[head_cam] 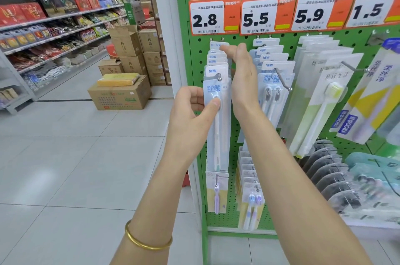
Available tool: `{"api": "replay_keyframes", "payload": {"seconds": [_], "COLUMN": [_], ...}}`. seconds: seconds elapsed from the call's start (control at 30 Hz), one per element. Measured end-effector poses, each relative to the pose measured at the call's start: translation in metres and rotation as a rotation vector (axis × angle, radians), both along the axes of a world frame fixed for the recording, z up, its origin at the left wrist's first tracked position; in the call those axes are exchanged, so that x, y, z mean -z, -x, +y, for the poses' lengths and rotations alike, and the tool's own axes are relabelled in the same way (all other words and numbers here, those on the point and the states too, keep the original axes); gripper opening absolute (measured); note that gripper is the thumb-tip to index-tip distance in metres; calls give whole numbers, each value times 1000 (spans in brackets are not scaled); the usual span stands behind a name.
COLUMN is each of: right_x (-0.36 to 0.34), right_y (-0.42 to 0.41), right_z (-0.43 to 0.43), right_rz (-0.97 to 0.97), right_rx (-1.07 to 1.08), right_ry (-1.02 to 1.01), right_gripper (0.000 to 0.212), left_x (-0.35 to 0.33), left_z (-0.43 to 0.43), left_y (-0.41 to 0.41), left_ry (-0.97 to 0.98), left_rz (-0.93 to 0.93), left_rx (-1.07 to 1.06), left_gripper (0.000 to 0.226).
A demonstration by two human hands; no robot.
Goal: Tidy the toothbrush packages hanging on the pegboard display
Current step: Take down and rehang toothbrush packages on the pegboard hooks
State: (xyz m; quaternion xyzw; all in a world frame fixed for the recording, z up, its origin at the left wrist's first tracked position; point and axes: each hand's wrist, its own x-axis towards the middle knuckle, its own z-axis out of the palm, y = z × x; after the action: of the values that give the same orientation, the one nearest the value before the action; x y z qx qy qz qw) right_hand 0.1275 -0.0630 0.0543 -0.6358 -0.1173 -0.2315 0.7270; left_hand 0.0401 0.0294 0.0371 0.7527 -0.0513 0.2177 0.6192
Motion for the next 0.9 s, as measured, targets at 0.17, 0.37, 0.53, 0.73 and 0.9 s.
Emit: {"api": "replay_keyframes", "payload": {"seconds": [0.17,0.37,0.53,0.73,0.9], "right_x": [15,34,51,69,76], "right_y": [9,29,49,78,97], "right_z": [-3,-3,-10,-21,-35], "right_rz": [-25,-28,-33,3,23], "right_rx": [19,19,79,61,72], "right_ry": [20,55,221,259,258], "right_gripper": [46,50,56,56,54], "left_x": [1,2,2,2,3], "left_z": [0,-2,-4,-8,-12], "left_y": [1,-2,-5,-10,-10], "left_ry": [-1,2,-7,4,31], "left_rz": [-17,-29,-44,-41,-44], "left_rx": [-2,-23,-28,-55,-66], "left_gripper": [13,14,14,13,13]}}
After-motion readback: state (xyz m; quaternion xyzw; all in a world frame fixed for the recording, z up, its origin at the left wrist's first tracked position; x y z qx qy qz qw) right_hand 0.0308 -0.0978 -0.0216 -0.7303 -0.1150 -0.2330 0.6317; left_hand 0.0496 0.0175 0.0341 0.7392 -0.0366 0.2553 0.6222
